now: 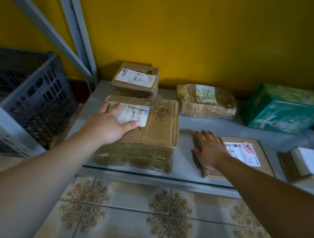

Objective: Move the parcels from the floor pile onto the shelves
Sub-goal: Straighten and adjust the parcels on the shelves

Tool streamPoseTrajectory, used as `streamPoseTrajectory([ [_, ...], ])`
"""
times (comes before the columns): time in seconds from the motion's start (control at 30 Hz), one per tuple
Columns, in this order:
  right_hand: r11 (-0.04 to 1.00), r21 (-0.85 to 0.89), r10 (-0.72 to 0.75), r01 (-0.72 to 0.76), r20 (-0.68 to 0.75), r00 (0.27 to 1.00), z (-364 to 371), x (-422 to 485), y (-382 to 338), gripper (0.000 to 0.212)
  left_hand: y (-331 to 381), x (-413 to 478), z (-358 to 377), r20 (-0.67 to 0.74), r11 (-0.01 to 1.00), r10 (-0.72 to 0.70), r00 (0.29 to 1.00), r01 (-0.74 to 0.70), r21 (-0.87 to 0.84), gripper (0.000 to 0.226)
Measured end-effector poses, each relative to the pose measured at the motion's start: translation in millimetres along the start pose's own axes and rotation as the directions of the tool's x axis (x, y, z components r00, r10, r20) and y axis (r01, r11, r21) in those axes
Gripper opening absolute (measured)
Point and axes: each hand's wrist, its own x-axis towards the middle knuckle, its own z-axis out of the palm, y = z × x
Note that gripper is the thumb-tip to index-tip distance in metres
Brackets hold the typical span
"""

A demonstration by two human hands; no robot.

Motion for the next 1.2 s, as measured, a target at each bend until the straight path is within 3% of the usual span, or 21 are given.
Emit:
streamPoseTrajectory([
  [0.23, 0.998, 0.044, 0.035, -0.033, -0.036, 0.999, -1.5, -6.9, -11.2, 0.056, -3.6, -6.8, -6.3, 0.011, 1.000, 0.009, 1.000, -0.010, 0.027, 0.098],
  [0.43, 0.970, 0.233, 0.092, -0.072, -0.076, 0.993, -29.6, 8.5, -18.2, 0.062, 14.4, -8.3, -17.2, -0.023, 0.990, 0.052, 0.998, -0.048, 0.131, 0.091],
  [0.67, 0.939, 0.343, 0.035, 0.037, -0.201, 0.979, -91.9, 48.3, -46.9, 0.059, 22.4, 0.6, -2.7, 0.009, 0.993, 0.094, 0.996, -0.095, 0.073, 0.087],
  [0.83, 0.940, 0.295, -0.089, 0.170, -0.269, 0.959, -122.5, 78.6, -74.7, 0.053, 21.0, 2.4, -1.4, 0.002, 0.992, 0.097, 0.995, -0.097, 0.079, 0.086],
  [1.07, 0.941, 0.188, -0.247, 0.281, -0.187, 0.951, -124.9, 143.3, -117.3, 0.066, 17.2, 4.5, 3.5, -0.026, 0.991, 0.103, 0.994, -0.100, 0.091, 0.089],
  [1.2, 0.932, 0.040, -0.353, 0.361, -0.134, 0.926, -118.1, 174.9, -134.5, 0.077, 15.6, 5.6, 4.3, -0.029, 0.992, 0.097, 0.995, -0.094, 0.088, 0.088],
])
